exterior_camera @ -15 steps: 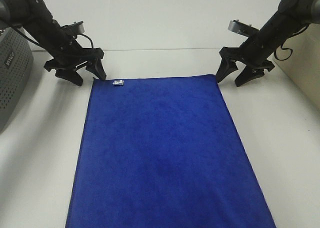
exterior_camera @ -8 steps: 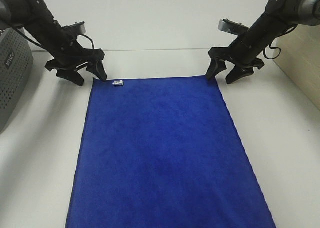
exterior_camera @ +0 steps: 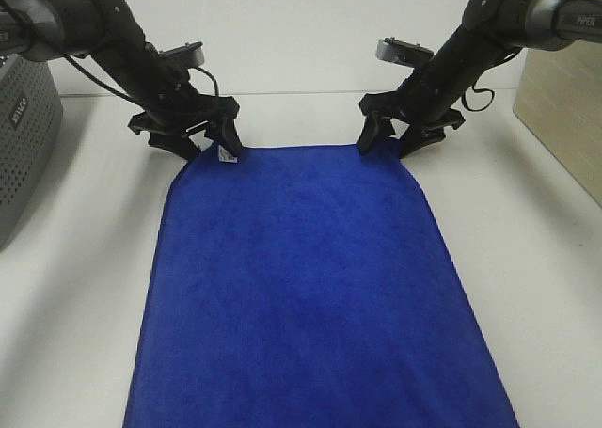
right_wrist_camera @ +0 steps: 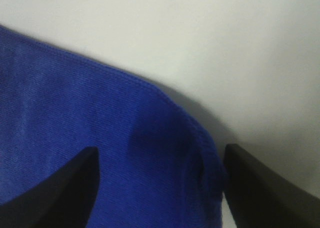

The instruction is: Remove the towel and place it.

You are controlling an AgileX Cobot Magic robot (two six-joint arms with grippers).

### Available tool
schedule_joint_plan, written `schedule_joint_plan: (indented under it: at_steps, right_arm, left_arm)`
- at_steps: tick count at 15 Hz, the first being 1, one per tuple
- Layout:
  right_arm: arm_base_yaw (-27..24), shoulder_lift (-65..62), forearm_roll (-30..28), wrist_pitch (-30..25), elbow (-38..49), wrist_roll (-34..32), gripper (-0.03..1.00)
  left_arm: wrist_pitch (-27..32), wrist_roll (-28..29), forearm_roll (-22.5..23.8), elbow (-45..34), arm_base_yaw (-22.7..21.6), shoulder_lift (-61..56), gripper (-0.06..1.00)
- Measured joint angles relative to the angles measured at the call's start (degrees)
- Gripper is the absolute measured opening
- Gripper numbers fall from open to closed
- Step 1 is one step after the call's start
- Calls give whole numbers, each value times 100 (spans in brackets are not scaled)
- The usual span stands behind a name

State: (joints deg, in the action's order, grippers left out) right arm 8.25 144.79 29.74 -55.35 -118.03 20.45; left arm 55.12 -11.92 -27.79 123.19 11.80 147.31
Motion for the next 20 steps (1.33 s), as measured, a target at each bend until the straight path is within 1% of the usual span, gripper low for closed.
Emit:
schedule_joint_plan:
  at_steps: [1, 3, 4, 5, 6, 7, 8, 9, 10, 12, 14, 15, 16, 18, 20]
  right_arm:
    - [17, 0, -6, 6, 0, 0, 68]
    - [34, 11, -63, 40, 0, -23, 60]
    - [34, 17, -155, 69, 0, -52, 53]
    - [34, 34, -201, 92, 0, -97, 49]
    - [34, 52, -212, 115, 0, -149, 34]
    - [34, 57, -223, 149, 0, -160, 23]
    - [34, 74, -235, 183, 0, -166, 17]
    - [34, 69, -235, 195, 0, -166, 4]
    - [34, 69, -235, 206, 0, -166, 2]
    - [34, 69, -235, 223, 0, -160, 2]
    - [34, 80, -235, 418, 0, -132, 2]
    - [34, 80, -235, 573, 0, -97, 2]
    - [34, 80, -241, 779, 0, -69, 2]
    - [34, 74, -332, 1215, 17, -11, 2]
    - [34, -17, -344, 1633, 17, 189, 2]
  left_arm:
    - [-6, 0, -17, 0, 46, 0, 71]
    - [-6, 0, -17, 0, 52, 17, 61]
    - [-6, 0, 23, 0, 52, 23, 54]
    - [-6, 0, 52, 0, 52, 34, 45]
    - [-6, -6, 63, 0, 52, 57, 33]
    - [-6, -80, 69, 0, 52, 69, 22]
    - [-6, -183, 74, 0, 52, 80, 11]
    - [-6, -252, 74, 0, 52, 86, 3]
    - [-6, -344, 74, 0, 52, 86, 1]
    - [-6, -470, 74, 0, 52, 86, 1]
    - [-235, -619, 155, 0, 52, 86, 1]
    - [-321, -779, 178, 11, 52, 86, 1]
    - [-390, -1083, 201, 109, 40, 86, 1]
    - [-487, -1232, 201, 286, 40, 86, 1]
    - [-762, -1278, 195, 607, 40, 86, 1]
